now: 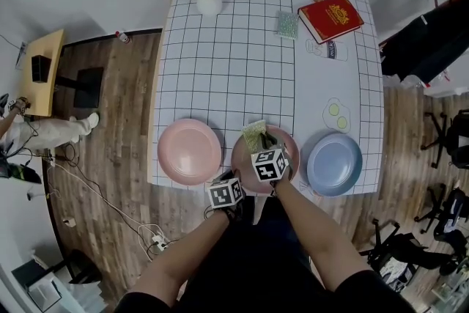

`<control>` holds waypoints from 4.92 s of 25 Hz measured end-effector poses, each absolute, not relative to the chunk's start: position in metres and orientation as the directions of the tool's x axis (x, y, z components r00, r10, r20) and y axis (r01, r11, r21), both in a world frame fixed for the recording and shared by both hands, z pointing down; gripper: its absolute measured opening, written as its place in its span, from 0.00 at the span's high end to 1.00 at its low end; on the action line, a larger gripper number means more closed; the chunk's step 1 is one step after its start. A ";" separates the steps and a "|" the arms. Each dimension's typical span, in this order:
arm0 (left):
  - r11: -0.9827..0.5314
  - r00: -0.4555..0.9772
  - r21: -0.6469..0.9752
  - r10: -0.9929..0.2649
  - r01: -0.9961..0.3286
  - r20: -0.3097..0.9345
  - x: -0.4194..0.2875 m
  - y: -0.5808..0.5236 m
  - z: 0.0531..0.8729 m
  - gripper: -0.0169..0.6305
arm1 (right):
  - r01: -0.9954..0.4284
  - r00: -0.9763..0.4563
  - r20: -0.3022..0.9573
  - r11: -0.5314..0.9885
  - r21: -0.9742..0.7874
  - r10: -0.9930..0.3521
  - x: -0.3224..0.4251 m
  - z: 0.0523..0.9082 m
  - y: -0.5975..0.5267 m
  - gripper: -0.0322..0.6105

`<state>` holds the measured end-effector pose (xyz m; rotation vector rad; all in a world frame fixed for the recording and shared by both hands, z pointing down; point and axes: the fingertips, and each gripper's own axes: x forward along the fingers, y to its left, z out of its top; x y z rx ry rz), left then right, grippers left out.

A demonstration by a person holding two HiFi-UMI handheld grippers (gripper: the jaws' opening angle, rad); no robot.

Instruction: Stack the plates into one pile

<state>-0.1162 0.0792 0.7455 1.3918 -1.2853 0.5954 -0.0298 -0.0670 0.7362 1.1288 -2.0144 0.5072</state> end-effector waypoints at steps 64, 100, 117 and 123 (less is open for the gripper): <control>0.131 0.308 0.369 -0.339 -0.920 0.889 -0.118 0.071 0.743 0.92 | -0.828 -0.289 0.840 0.561 0.022 -0.459 -0.047 0.740 -0.048 0.87; 0.155 0.315 0.389 -0.359 -0.908 0.878 -0.119 0.071 0.743 0.92 | -0.850 -0.256 0.838 0.525 0.041 -0.481 -0.029 0.740 -0.064 0.87; 0.157 0.308 0.382 -0.357 -0.911 0.882 -0.121 0.071 0.745 0.92 | -0.918 -0.097 0.861 0.380 0.117 -0.500 0.055 0.740 -0.054 0.86; 0.158 0.306 0.379 -0.353 -0.912 0.884 -0.121 0.071 0.745 0.92 | -0.936 -0.038 0.873 0.323 0.139 -0.487 0.072 0.740 -0.037 0.86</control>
